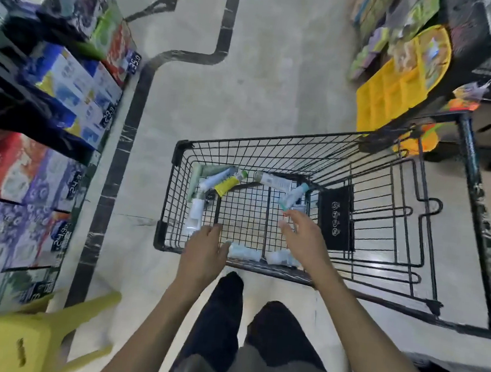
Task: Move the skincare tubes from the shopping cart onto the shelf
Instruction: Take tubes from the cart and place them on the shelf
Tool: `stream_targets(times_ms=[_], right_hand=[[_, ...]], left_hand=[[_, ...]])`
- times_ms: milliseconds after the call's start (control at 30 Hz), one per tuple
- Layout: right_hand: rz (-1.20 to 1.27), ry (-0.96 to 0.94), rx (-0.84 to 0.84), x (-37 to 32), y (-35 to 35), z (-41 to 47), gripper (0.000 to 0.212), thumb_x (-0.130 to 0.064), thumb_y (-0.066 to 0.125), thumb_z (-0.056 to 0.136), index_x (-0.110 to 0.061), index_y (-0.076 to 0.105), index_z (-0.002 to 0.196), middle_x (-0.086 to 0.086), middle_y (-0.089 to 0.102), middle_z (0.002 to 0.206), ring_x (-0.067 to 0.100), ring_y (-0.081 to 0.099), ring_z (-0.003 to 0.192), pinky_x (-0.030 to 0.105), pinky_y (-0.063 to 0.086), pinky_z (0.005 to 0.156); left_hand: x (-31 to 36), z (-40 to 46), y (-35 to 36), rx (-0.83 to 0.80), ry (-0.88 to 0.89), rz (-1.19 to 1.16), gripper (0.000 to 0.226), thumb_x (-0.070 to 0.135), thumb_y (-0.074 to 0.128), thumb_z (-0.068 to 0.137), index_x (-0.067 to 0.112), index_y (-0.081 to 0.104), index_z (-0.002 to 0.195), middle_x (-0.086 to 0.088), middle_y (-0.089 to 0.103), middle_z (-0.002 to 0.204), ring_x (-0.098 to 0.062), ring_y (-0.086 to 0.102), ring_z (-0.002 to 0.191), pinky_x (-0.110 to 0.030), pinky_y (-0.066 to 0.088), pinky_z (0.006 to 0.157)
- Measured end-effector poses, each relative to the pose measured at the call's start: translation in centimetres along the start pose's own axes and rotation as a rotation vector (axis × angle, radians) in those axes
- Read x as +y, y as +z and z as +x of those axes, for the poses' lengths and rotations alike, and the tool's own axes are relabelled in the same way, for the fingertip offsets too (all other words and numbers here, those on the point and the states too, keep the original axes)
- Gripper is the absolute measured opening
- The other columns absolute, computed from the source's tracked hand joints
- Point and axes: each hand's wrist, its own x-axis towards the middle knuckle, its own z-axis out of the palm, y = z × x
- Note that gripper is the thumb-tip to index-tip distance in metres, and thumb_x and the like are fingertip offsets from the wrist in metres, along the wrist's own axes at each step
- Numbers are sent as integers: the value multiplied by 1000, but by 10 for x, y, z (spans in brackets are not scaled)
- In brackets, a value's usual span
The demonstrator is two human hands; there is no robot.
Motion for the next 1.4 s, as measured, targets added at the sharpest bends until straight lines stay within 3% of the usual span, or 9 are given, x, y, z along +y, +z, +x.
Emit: stream_targets(times_ms=[133, 300, 467, 600, 733, 1000, 1233, 1333, 1400], right_hand=[[204, 229, 37, 13, 14, 66, 35, -34, 58, 104, -21, 59, 137, 4, 66, 118, 19, 66, 96, 29, 50, 70], [349, 481, 116, 57, 43, 162, 34, -34, 68, 97, -16, 62, 125, 1, 66, 100, 20, 60, 81, 35, 49, 72], [372, 587, 218, 113, 83, 256, 32, -30, 67, 97, -15, 57, 124, 6, 61, 111, 23, 56, 96, 26, 38, 62], [373, 644, 245, 148, 110, 316, 51, -32, 65, 100, -8, 48, 141, 13, 58, 132, 24, 54, 104, 27, 40, 81], [350, 684, 294, 170, 125, 358, 55, -35, 68, 98, -5, 49, 140, 15, 59, 139, 31, 60, 122, 28, 42, 83], [459, 751, 397, 185, 143, 391, 54, -38, 73, 93, -13, 49, 134, 6, 62, 130, 26, 65, 106, 39, 55, 96], [585, 773, 418, 184, 129, 376, 29, -17, 78, 84, -22, 56, 102, 5, 65, 113, 24, 69, 90, 45, 63, 84], [684, 803, 349, 182, 121, 356, 22, -7, 76, 88, -19, 57, 88, 10, 69, 112, 23, 69, 85, 43, 62, 85], [722, 806, 319, 180, 118, 342, 18, -5, 77, 88, -14, 62, 91, 12, 71, 111, 24, 70, 83, 37, 63, 78]], left_hand=[[-12, 87, 13, -70, -30, 22, 50, 32, 59, 100, 8, 51, 142, -18, 60, 132, -38, 57, 118, -46, 47, 95], [-27, 189, 64, -135, -62, 23, 48, 23, 62, 97, 8, 49, 141, -19, 55, 134, -40, 54, 121, -49, 49, 96], [-52, 281, 138, -139, -42, 127, 56, 18, 65, 92, 5, 45, 143, -24, 55, 134, -45, 54, 119, -50, 49, 93], [-78, 329, 189, -119, -40, 165, 61, 15, 68, 90, 2, 43, 144, -27, 54, 136, -46, 51, 125, -52, 47, 99], [-100, 351, 220, -41, -4, 204, 65, 5, 65, 86, -2, 40, 146, -29, 47, 144, -49, 44, 132, -56, 42, 107], [-116, 360, 234, 166, 117, 228, 54, -6, 56, 79, 4, 51, 132, -20, 58, 117, -39, 50, 102, -47, 42, 81], [-106, 355, 219, 55, 35, -139, 25, 11, 56, 90, 9, 63, 114, -15, 69, 99, -35, 62, 91, -34, 37, 67], [-91, 335, 200, 21, -169, -487, 25, 32, 63, 98, 14, 68, 115, -4, 73, 100, -18, 65, 89, -22, 47, 70], [-81, 321, 189, -55, -322, -716, 29, 25, 70, 95, 8, 65, 117, -8, 71, 101, -19, 66, 85, -18, 53, 61]])
